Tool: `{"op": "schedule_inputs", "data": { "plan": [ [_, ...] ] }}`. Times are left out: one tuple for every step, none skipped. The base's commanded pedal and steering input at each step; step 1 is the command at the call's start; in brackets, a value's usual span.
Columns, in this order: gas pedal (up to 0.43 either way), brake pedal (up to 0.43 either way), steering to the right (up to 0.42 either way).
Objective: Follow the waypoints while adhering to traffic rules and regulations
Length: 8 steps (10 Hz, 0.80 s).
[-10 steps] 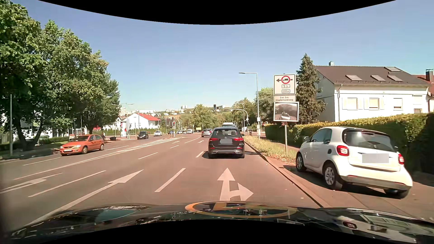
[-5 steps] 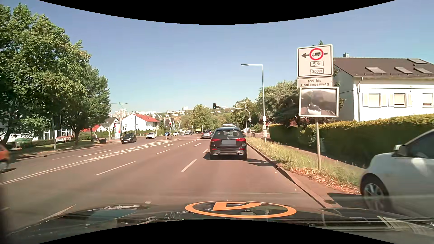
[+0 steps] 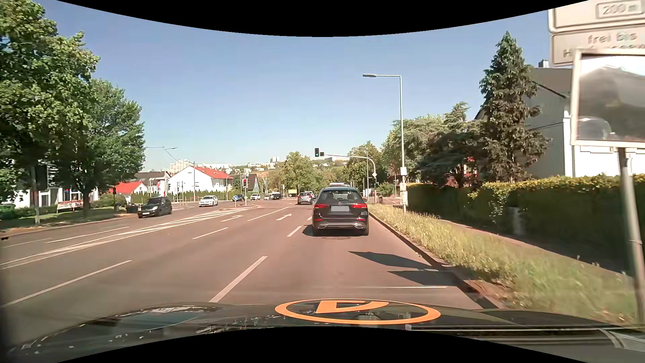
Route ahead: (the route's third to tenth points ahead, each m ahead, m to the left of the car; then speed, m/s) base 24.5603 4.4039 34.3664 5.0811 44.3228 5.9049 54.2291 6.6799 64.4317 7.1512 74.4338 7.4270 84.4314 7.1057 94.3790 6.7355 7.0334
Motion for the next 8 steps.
{"op": "schedule_inputs", "data": {
  "plan": [
    [0.079, 0.000, -0.001],
    [0.059, 0.000, -0.002],
    [0.059, 0.000, -0.002],
    [0.059, 0.000, -0.001],
    [0.059, 0.000, -0.001],
    [0.059, 0.000, -0.002],
    [0.059, 0.000, -0.001],
    [0.059, 0.000, -0.001]
  ]
}}
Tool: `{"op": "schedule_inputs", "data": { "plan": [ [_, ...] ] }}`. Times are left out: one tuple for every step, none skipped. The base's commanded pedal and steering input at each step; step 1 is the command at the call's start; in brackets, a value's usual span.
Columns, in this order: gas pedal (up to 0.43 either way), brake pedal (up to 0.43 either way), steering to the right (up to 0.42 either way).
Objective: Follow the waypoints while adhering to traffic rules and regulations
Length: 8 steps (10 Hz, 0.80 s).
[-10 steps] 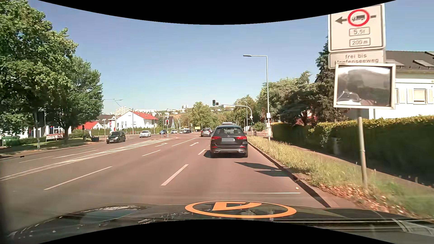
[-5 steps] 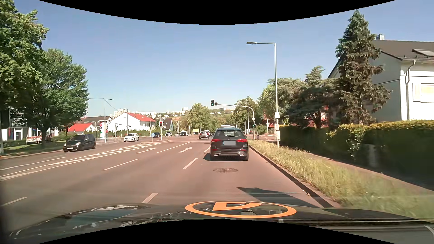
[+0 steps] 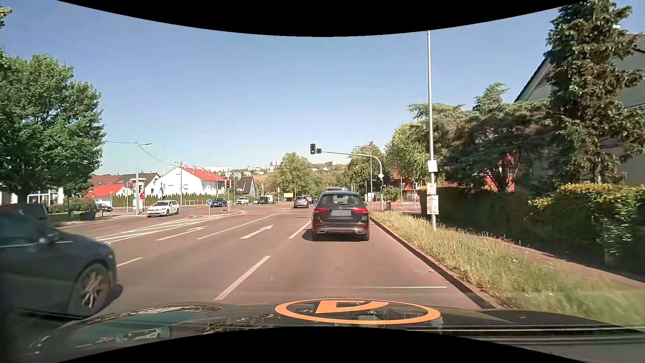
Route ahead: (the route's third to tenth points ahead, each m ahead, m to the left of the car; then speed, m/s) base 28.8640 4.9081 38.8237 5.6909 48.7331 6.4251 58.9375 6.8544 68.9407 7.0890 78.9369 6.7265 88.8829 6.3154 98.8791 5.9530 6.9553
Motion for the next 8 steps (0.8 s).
{"op": "schedule_inputs", "data": {
  "plan": [
    [0.047, 0.000, -0.002],
    [0.047, 0.000, -0.001],
    [0.047, 0.000, -0.001],
    [0.059, 0.000, -0.001],
    [0.067, 0.000, -0.001],
    [0.067, 0.000, -0.001],
    [0.098, 0.000, -0.002],
    [0.098, 0.000, -0.002]
  ]
}}
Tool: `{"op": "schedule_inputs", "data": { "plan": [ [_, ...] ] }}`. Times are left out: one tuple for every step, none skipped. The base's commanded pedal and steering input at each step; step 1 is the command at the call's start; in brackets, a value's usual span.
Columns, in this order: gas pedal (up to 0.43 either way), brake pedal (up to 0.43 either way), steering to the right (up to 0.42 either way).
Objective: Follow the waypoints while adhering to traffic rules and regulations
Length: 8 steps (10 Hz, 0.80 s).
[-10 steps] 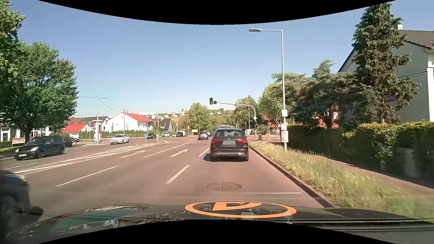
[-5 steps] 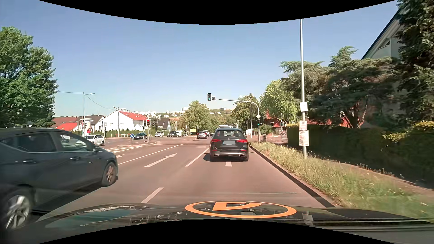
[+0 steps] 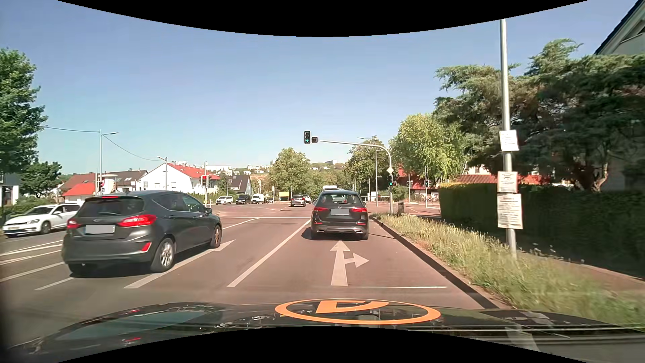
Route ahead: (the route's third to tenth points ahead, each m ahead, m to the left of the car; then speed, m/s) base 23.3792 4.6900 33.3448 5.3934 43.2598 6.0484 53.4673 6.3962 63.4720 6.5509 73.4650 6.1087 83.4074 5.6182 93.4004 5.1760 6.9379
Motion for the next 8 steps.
{"op": "schedule_inputs", "data": {
  "plan": [
    [0.110, 0.000, -0.002],
    [0.110, 0.000, -0.001],
    [0.118, 0.000, -0.002],
    [0.118, 0.000, -0.002],
    [0.118, 0.000, -0.002],
    [0.118, 0.000, -0.002],
    [0.118, 0.000, -0.003],
    [0.118, 0.000, -0.003]
  ]
}}
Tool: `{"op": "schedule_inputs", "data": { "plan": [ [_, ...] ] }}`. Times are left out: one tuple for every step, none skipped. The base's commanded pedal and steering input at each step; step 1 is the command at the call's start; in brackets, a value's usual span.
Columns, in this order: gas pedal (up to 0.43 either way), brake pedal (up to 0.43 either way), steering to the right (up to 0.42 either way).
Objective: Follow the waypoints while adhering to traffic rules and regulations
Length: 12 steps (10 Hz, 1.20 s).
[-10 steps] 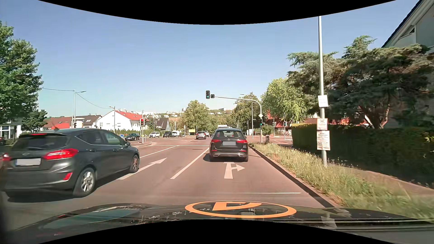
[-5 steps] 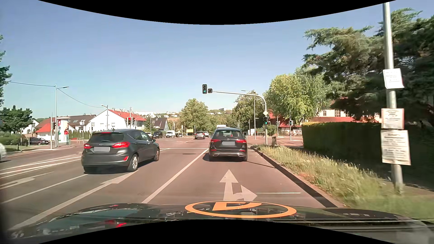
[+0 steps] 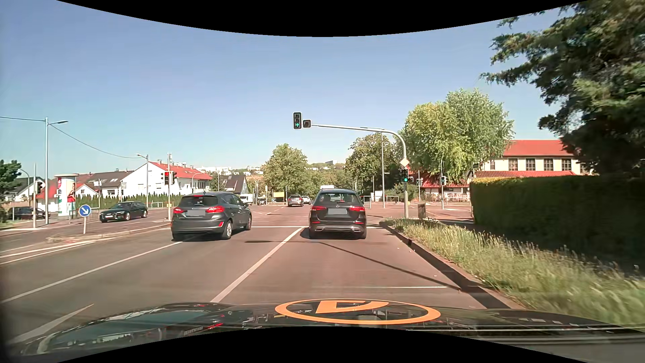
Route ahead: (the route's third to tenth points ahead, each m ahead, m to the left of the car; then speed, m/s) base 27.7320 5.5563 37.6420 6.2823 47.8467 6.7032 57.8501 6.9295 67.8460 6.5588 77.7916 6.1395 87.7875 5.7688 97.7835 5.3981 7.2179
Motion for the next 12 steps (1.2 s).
{"op": "schedule_inputs", "data": {
  "plan": [
    [0.110, 0.000, -0.004],
    [0.110, 0.000, -0.004],
    [0.098, 0.000, -0.005],
    [0.067, 0.000, -0.006],
    [0.059, 0.000, -0.006],
    [0.047, 0.000, -0.007],
    [0.039, 0.000, -0.008],
    [0.039, 0.000, -0.008],
    [0.039, 0.000, -0.009],
    [0.039, 0.000, -0.011],
    [0.039, 0.000, -0.012],
    [0.039, 0.000, -0.013]
  ]
}}
